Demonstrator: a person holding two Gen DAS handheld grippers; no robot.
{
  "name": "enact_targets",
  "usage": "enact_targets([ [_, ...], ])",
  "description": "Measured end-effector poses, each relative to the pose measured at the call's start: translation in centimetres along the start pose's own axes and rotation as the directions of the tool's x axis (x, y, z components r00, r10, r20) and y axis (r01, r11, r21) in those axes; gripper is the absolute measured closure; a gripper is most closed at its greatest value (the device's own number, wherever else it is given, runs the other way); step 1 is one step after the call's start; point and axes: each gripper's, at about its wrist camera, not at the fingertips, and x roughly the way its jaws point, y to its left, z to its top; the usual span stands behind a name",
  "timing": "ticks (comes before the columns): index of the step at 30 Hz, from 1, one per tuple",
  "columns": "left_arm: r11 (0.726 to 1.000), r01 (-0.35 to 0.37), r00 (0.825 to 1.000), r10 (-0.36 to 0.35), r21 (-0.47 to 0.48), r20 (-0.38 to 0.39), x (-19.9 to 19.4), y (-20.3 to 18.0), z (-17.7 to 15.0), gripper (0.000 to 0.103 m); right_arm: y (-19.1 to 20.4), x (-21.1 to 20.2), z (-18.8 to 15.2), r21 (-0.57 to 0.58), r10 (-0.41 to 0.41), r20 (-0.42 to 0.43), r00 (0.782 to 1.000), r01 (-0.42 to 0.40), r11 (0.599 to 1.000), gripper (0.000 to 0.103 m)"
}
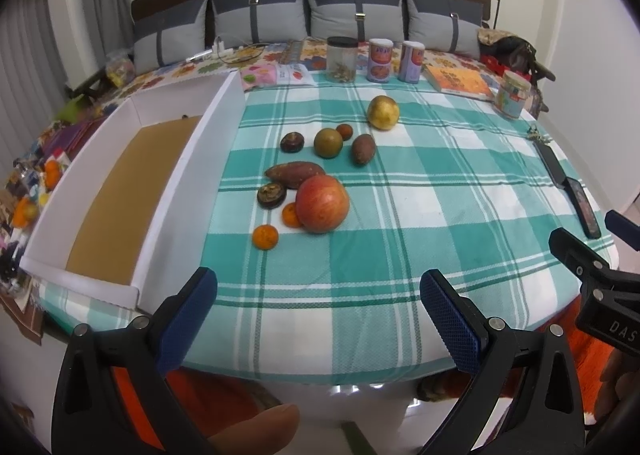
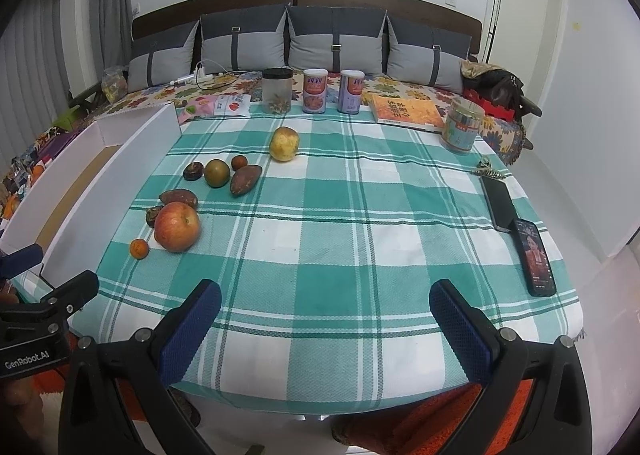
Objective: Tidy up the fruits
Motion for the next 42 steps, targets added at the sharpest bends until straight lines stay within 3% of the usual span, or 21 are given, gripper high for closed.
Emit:
enact_targets([
  [24,0.999,0.005,0.997,-0.003,0.032,-0.080,2.2,-3.3,-0.5,0.001,-1.1,3.4,-2.2,0.018,0.104,-0.037,0.994,-0.104,0.994,0.000],
  [35,0.999,-0.022,0.996,0.025,0.035,-0.087,2.8,-3.8,-0.9,0.001,-2.7,4.3,-2.2,0.063,0.112,-0.037,0.993,-0.109,0.992,0.000],
  [38,0.999,-0.029,0.995,0.030,0.020,-0.091,3.0,-3.5,-0.8,0.001,-2.5,4.5,-1.2,0.034,0.105,-0.011,0.994,-0.104,0.994,0.000],
  [42,0.999,-0.044,0.996,0.045,0.011,-0.075,2.6,-3.2,-0.8,0.001,-2.0,3.8,-0.5,0.001,0.068,0.085,0.994,-0.069,0.998,0.000],
])
